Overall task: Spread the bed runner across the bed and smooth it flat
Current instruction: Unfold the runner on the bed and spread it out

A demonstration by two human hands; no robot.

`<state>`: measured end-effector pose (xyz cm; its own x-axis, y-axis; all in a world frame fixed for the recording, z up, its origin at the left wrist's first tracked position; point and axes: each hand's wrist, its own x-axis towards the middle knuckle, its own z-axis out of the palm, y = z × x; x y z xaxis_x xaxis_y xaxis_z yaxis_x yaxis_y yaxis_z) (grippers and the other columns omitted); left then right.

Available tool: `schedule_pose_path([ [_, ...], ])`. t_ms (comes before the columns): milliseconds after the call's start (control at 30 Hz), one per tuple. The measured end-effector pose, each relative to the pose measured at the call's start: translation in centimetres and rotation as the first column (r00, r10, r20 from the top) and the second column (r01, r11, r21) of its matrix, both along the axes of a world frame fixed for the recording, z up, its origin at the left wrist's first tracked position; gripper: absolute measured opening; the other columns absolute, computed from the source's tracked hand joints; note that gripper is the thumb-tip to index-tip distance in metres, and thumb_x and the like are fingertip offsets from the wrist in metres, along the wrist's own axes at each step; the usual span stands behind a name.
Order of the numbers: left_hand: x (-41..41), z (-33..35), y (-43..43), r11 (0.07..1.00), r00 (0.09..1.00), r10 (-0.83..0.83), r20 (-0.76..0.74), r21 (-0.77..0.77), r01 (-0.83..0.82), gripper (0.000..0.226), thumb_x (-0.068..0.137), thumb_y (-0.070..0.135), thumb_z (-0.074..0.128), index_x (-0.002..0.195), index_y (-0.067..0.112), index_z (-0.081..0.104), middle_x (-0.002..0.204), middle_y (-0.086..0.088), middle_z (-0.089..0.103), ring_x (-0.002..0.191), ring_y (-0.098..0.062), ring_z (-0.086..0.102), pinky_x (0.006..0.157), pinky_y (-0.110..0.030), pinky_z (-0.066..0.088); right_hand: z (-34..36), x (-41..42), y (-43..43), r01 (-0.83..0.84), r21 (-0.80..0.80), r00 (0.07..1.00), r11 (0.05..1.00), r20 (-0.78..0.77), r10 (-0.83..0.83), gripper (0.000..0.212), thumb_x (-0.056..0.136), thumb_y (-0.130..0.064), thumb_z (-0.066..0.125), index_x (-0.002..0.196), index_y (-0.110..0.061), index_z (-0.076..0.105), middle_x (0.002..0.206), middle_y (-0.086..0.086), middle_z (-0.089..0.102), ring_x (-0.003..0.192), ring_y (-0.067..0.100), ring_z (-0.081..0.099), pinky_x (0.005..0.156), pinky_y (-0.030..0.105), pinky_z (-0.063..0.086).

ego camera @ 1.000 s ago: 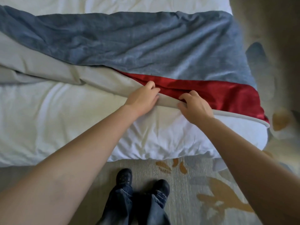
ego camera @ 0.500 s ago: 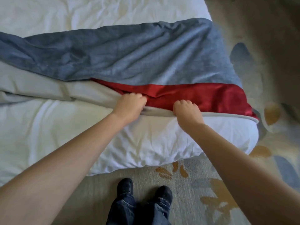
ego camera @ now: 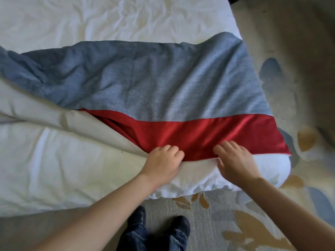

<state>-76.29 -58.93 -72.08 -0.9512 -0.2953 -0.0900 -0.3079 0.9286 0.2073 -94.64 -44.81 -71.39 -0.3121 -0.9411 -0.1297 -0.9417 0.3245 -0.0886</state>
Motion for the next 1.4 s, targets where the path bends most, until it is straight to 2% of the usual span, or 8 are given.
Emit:
schedule_pose_path([
  [267,-6.4,0.9,4.1,0.999,0.999,-0.036,-0.024,0.038,0.037,0.027,0.048,-0.006,0.073,0.063,0.015,0.063,0.058,0.003,0.057,0.049,-0.015,0.054,0.036,-0.022,0.037,1.0,-7.5,5.9,0.105,-0.062,0.982,0.992,-0.153,-0.114,0.033,0.046,0.021,0.072,0.059,-0.005,0.056,0.057,0.010,0.049,0.049,0.031,0.053,0.038,0.033,0.039],
  [533,-8.0,0.6,8.0,0.973,0.956,-0.230,0.181,0.059,0.223,0.028,0.042,0.013,0.079,0.061,0.024,0.061,0.061,0.009,0.057,0.053,-0.007,0.055,0.038,-0.019,0.037,-1.0,-7.4,10.6,0.240,0.135,0.971,0.961,-0.047,-0.236,0.031,0.045,0.013,0.076,0.061,-0.008,0.059,0.059,0.006,0.053,0.054,0.030,0.057,0.041,0.035,0.046],
  [633,-7.4,0.3,7.0,0.976,0.980,-0.164,0.109,0.162,0.145,0.003,0.078,0.015,0.065,0.080,0.014,0.063,0.080,0.000,0.061,0.069,-0.019,0.057,0.049,-0.028,0.044,-0.5,-7.2,9.0,0.298,0.175,0.953,0.939,-0.001,-0.302,0.021,0.059,-0.006,0.067,0.077,-0.017,0.065,0.073,0.000,0.060,0.074,0.025,0.062,0.057,0.031,0.048],
  [700,-6.5,0.3,5.4,0.983,0.992,-0.098,0.077,0.165,0.084,0.013,0.087,0.018,0.051,0.086,0.013,0.062,0.084,-0.001,0.060,0.073,-0.020,0.055,0.056,-0.032,0.046,-0.1,-6.6,7.4,0.238,0.183,0.967,0.954,0.050,-0.251,0.022,0.062,-0.014,0.064,0.082,-0.022,0.064,0.078,-0.005,0.061,0.079,0.021,0.062,0.059,0.029,0.045],
  [900,-1.6,1.5,-3.6,0.999,0.991,0.045,0.127,-0.002,-0.046,0.015,0.075,0.022,0.051,0.084,0.016,0.062,0.086,-0.001,0.059,0.084,-0.023,0.057,0.067,-0.033,0.044,1.1,-0.9,-1.6,0.137,0.063,0.959,0.989,0.243,-0.148,0.011,0.078,-0.018,0.055,0.083,-0.022,0.064,0.081,-0.006,0.061,0.078,0.018,0.059,0.055,0.028,0.046],
  [1067,2.9,2.5,-10.7,0.979,0.976,0.116,0.184,-0.188,-0.081,0.020,0.070,0.006,0.057,0.087,0.015,0.061,0.089,-0.006,0.060,0.090,-0.029,0.058,0.067,-0.036,0.045,0.8,6.9,-10.2,-0.011,0.036,0.926,0.999,0.377,-0.003,0.021,0.090,-0.027,0.044,0.092,-0.018,0.063,0.093,0.000,0.061,0.087,0.022,0.058,0.065,0.034,0.050],
  [1300,9.3,3.5,-15.4,0.965,0.989,0.012,0.145,-0.260,0.026,0.014,0.057,0.006,0.073,0.062,0.009,0.061,0.061,-0.011,0.057,0.058,-0.031,0.059,0.048,-0.033,0.047,-0.4,14.7,-16.5,0.018,0.000,0.944,1.000,0.331,-0.017,0.019,0.090,-0.018,0.048,0.104,-0.017,0.062,0.102,0.003,0.060,0.096,0.026,0.057,0.071,0.037,0.051],
  [1400,11.8,2.5,-16.6,0.970,0.994,-0.005,0.112,-0.243,0.032,0.008,0.073,0.012,0.057,0.070,0.009,0.064,0.069,-0.010,0.060,0.066,-0.030,0.061,0.051,-0.035,0.050,-0.7,15.9,-17.8,0.061,0.046,0.951,0.997,0.302,-0.072,0.022,0.089,-0.018,0.050,0.107,-0.016,0.062,0.105,0.004,0.058,0.101,0.026,0.055,0.071,0.037,0.050],
])
